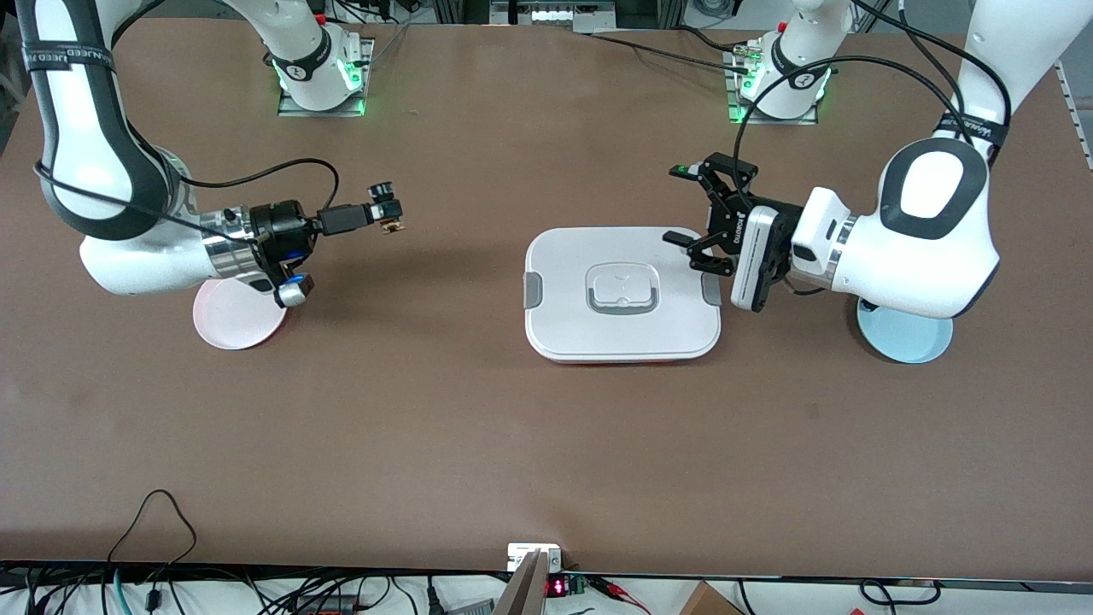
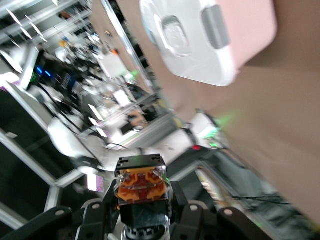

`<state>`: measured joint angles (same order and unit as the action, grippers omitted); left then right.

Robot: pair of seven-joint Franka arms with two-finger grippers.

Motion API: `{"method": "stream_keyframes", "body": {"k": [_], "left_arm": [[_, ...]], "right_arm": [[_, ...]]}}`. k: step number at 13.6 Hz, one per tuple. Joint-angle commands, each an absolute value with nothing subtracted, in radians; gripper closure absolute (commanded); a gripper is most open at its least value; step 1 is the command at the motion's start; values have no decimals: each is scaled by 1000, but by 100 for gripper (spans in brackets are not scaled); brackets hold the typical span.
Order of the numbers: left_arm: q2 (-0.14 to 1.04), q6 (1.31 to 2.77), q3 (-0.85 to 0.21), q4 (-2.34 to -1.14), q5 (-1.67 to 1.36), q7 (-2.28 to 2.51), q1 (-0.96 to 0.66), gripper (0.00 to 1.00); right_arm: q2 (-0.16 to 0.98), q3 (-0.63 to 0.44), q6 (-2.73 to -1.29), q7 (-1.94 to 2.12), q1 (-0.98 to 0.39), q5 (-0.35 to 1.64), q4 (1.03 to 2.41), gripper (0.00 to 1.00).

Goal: Transfer orange switch to right arm and place
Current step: 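Open the left gripper and pull it back from the switch, then move the switch over the white plate while the left gripper retreats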

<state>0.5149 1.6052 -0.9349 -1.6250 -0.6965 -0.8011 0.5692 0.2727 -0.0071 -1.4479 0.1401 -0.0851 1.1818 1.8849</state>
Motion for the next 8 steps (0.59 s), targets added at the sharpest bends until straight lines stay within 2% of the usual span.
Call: {"method": "stream_keyframes", "body": {"k": [1,4,8], "left_arm": [[497,1472,-939,-1544,-557,-576,584,0],[497,1280,-934,-1444,-347,-327,595,0],[497,1239,-939,-1388,-42,-138,592,0]], "right_arm": [[216,2,-1427,274,-61,995,1894,71],[172,0,-1433,495,-55,710,1893,72],[170,-2,-1480,783,-26,416,1891,72]]}}
